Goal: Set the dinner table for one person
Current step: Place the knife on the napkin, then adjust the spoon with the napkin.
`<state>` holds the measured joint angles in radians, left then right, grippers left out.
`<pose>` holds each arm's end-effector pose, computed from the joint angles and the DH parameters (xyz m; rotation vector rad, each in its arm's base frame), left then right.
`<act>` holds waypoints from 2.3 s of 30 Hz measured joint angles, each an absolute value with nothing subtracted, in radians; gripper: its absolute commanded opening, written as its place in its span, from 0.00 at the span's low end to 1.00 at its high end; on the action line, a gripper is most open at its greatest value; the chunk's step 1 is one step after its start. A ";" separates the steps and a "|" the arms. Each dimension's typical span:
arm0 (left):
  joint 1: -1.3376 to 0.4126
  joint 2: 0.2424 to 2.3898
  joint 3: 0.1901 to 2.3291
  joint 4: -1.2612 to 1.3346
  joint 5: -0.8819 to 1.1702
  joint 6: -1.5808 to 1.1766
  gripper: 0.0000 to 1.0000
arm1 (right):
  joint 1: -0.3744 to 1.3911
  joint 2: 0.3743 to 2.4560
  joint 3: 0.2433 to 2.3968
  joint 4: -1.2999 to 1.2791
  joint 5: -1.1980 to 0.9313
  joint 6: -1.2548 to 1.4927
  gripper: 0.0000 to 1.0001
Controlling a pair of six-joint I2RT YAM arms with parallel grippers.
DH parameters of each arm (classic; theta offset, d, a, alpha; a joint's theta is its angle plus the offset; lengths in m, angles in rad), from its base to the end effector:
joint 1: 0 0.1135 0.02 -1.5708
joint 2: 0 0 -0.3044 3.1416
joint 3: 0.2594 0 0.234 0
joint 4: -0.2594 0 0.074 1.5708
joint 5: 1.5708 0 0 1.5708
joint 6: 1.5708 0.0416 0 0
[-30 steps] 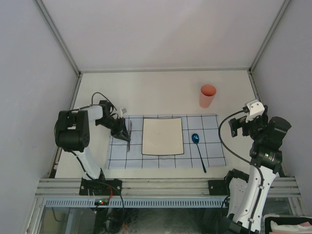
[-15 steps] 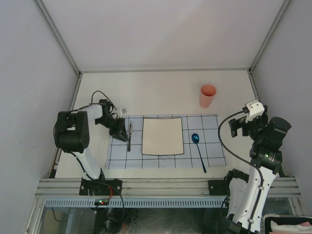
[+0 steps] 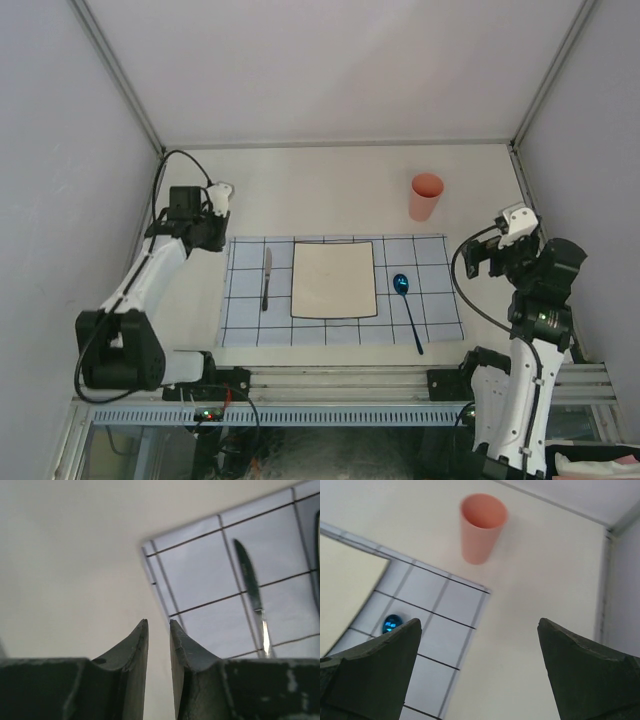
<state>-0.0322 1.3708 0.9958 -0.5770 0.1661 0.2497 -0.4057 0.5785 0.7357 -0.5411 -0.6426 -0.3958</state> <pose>0.2583 -0.0152 0.2911 0.4183 2.4727 -0.1205 0.0821 -0.0081 0.3344 -0.4019 1.8325 0.0793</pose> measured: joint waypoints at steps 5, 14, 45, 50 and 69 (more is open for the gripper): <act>-0.033 1.148 0.836 -0.438 0.000 0.327 0.29 | -0.196 0.586 0.731 -0.546 -0.688 -0.367 1.00; -0.033 0.852 0.728 -0.329 -0.100 0.381 0.14 | 0.057 0.698 0.731 -0.670 -0.710 -0.377 1.00; -0.033 0.677 0.727 -0.402 -0.130 0.385 0.13 | 0.585 1.085 0.745 -0.725 -0.162 -0.334 0.99; -0.033 0.659 0.717 -0.405 -0.131 0.386 0.13 | 0.583 1.125 0.716 -0.722 -0.164 -0.352 1.00; -0.033 0.642 0.717 -0.416 -0.152 0.412 0.13 | 0.522 1.323 0.680 -0.622 -0.272 -0.402 0.95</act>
